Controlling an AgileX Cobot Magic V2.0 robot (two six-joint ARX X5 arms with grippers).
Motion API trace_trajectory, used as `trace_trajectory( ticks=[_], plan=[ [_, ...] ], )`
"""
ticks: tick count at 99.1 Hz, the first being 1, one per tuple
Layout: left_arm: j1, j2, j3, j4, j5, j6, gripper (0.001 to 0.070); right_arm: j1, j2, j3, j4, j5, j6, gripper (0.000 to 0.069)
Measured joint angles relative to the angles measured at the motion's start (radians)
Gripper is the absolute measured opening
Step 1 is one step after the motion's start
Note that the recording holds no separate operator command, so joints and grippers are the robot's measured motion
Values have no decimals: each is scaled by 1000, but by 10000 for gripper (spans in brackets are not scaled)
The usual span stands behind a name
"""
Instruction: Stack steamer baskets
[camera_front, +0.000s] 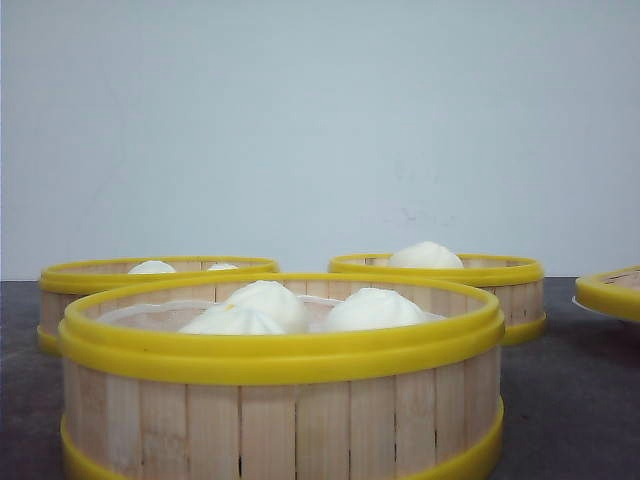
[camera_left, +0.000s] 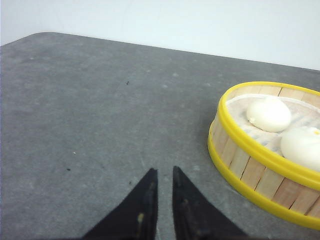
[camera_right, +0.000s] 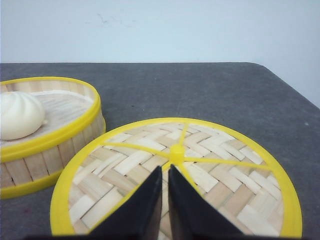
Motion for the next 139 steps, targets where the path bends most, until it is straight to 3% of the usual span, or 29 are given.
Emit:
trace_trajectory(
  ticks=[51,78,90,103,139],
  plan=[
    [0,0,0,10,0,-3,26,0,0,0,0,0,0,17],
    [0,0,0,11,6,-84,26,0,0,0,0,-2,17,17],
    [0,0,0,-3,57,-123,26,0,0,0,0,-17,94,17],
    [0,0,0,0,124,-149,26,0,0,0,-24,-113,238,17],
    [0,0,0,2,156,-226,24,0,0,0,51,-137,418,16]
  ],
)
